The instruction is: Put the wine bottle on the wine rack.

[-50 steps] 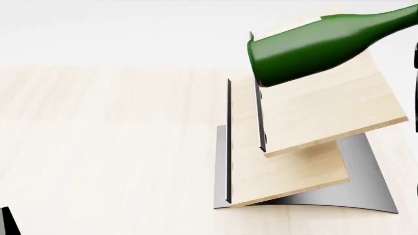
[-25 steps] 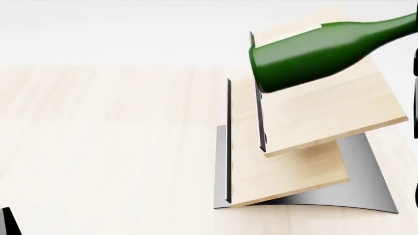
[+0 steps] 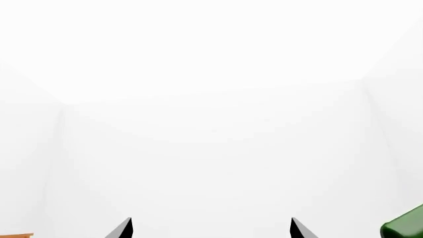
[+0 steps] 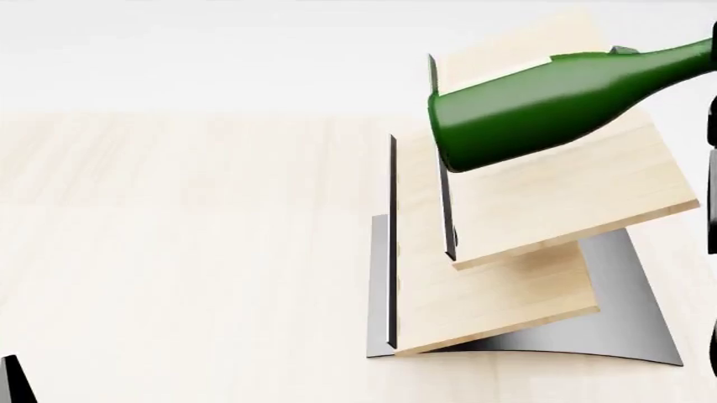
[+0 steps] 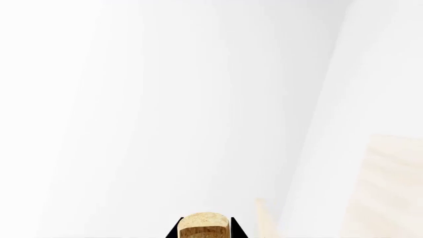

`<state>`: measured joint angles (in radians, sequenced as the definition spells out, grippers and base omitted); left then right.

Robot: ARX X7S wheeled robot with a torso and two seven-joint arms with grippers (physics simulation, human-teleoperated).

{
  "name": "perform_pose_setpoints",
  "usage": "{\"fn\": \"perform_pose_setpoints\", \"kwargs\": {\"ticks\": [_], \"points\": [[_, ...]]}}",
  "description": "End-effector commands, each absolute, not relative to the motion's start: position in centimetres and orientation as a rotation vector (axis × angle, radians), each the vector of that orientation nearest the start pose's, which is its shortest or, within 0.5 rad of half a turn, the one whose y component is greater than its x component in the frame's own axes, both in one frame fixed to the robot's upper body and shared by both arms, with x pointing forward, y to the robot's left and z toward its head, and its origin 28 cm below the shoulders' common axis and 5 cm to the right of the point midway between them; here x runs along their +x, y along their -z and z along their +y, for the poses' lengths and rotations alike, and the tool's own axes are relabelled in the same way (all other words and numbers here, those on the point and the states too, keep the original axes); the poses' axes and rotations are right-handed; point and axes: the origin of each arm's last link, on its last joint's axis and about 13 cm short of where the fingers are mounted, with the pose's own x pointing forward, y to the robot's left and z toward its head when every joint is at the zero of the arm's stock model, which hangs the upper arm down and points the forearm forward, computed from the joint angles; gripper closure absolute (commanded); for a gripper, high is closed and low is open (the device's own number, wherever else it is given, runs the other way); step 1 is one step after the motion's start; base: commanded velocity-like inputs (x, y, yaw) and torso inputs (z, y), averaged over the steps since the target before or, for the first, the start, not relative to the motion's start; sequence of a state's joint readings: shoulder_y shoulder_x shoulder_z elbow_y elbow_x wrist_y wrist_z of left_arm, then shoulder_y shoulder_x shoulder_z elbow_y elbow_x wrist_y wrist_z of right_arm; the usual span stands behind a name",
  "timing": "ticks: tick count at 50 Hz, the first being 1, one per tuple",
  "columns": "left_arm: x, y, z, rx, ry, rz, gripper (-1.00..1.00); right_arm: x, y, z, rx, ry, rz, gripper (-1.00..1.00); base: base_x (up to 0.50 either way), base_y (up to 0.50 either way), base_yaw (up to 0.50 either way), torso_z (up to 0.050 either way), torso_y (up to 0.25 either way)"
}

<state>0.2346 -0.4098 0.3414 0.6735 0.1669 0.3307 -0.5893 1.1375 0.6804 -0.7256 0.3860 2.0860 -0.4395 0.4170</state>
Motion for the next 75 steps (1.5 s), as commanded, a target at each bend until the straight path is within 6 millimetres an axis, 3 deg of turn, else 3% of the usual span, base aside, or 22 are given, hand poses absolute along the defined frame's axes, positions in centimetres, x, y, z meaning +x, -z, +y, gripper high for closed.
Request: {"fn": "perform_pose_setpoints", "kwargs": {"ticks": [1, 40, 75], "points": [[13.3, -12.2, 19.4, 0.081, -0.043, -0.768, -1.00, 36.0, -27.7, -21.0, 1.241, 0.166, -0.342, 1.00, 0.00, 0.00, 0.00, 0.000, 0.000], [13.3, -12.2, 19.4, 0.083, -0.041, -0.768, -1.00, 35.5, -26.6, -20.6, 1.213, 0.162, -0.339, 1.00, 0.00, 0.00, 0.00, 0.000, 0.001], [13.3, -12.1, 19.4, 0.083, -0.042, -0.767, -1.00, 36.1, -24.1, -20.9, 1.205, 0.201, -0.306, 1.00, 0.00, 0.00, 0.00, 0.000, 0.001]]}}
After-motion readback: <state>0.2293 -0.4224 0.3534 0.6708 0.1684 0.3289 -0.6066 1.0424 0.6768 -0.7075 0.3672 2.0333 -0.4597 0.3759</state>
